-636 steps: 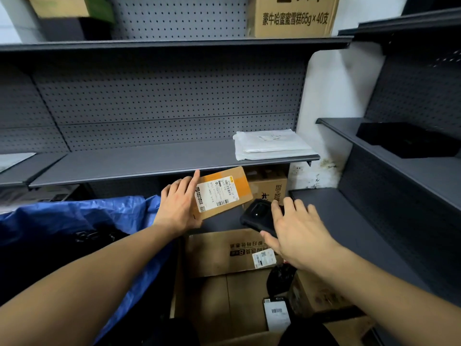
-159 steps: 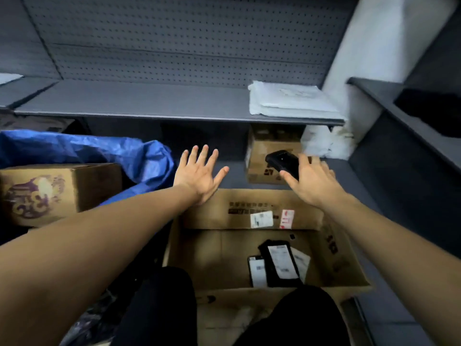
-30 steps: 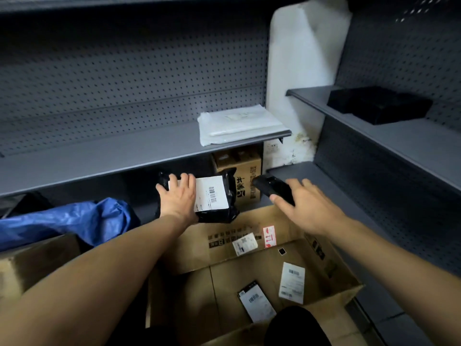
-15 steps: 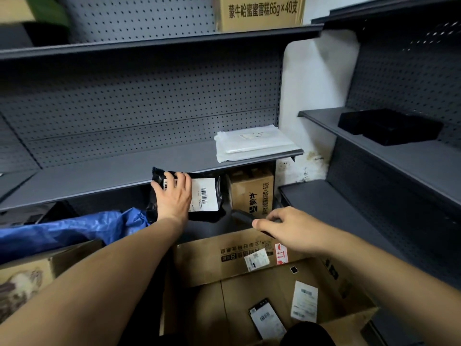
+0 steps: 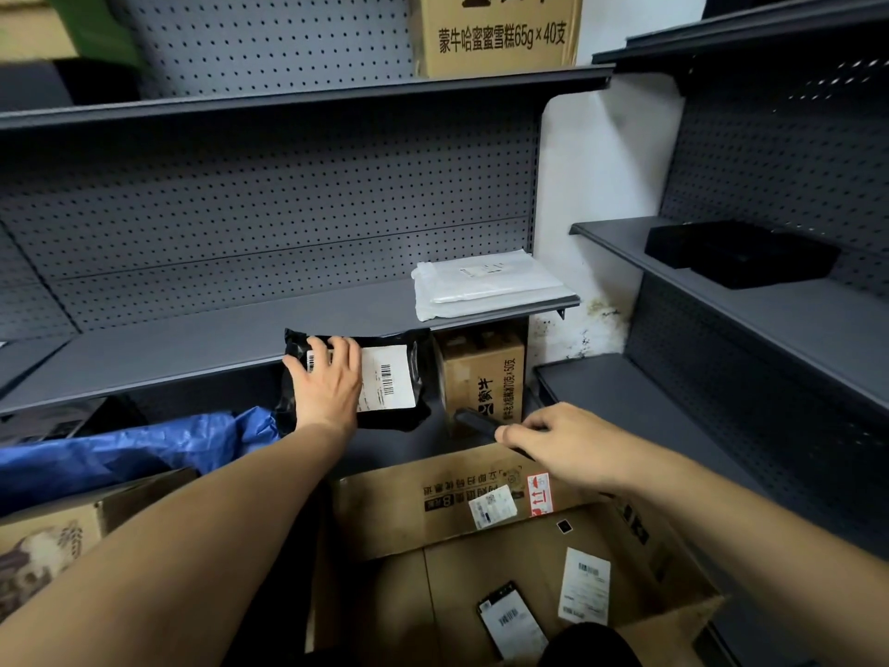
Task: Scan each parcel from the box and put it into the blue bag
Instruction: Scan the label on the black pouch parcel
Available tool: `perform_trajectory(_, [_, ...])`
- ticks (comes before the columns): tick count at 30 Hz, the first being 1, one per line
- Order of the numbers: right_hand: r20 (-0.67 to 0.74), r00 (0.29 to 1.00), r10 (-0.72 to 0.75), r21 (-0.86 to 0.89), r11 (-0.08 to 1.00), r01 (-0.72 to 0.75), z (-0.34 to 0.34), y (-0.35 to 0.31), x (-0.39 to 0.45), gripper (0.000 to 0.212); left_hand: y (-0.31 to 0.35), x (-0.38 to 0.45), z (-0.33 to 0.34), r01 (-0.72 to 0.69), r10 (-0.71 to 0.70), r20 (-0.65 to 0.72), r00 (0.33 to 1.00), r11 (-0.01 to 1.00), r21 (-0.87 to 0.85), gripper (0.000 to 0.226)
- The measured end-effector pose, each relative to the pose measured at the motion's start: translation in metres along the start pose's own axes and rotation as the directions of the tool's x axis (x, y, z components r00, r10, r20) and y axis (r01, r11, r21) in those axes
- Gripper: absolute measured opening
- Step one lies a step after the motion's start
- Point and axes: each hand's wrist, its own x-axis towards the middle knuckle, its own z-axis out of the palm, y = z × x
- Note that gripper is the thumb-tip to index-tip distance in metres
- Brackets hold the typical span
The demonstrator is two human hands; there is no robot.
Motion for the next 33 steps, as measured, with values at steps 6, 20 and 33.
perform_trajectory(6, [-0.001,1.000,0.022,0.052,0.998,-0.022,-0.003,0.004,-0.001,0.064,-0.003,-0.001,-0.002,0.013,-0.013,-0.006,1.000,1.000,-0.013,0.098])
perform_trajectory(20, [-0.387,0.917,-0.098,-0.562,0.813,-0.151,-0.014,0.019,0.017,0.064,-0.031,-0.003,-0.017,0.108,-0.104,0.031,0.994,0.973,-0.202,0.109])
perform_trajectory(33, [-0.353,0.902,-0.251,-0.613,0.790,-0.020,-0.007,-0.073,0.045,0.065,-0.162,-0.027,-0.019,0.179,-0.178,0.020,0.984,0.977,-0.114,0.110])
